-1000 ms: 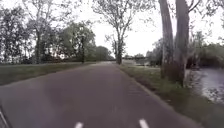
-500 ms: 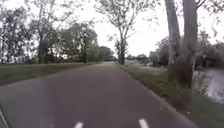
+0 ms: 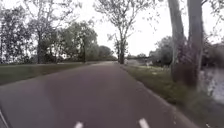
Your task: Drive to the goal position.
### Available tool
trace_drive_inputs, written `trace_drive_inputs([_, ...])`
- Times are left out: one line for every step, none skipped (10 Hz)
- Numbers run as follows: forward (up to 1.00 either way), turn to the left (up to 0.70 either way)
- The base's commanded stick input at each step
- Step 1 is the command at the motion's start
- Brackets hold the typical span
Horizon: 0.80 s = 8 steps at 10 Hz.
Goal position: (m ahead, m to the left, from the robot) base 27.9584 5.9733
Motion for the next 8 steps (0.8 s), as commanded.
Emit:
trace_drive_inputs([0.70,0.07])
trace_drive_inputs([0.70,0.25])
trace_drive_inputs([0.70,0.33])
trace_drive_inputs([0.70,0.08])
trace_drive_inputs([0.70,0.00])
trace_drive_inputs([0.70,0.00])
trace_drive_inputs([0.70,0.00])
trace_drive_inputs([0.70,0.00])
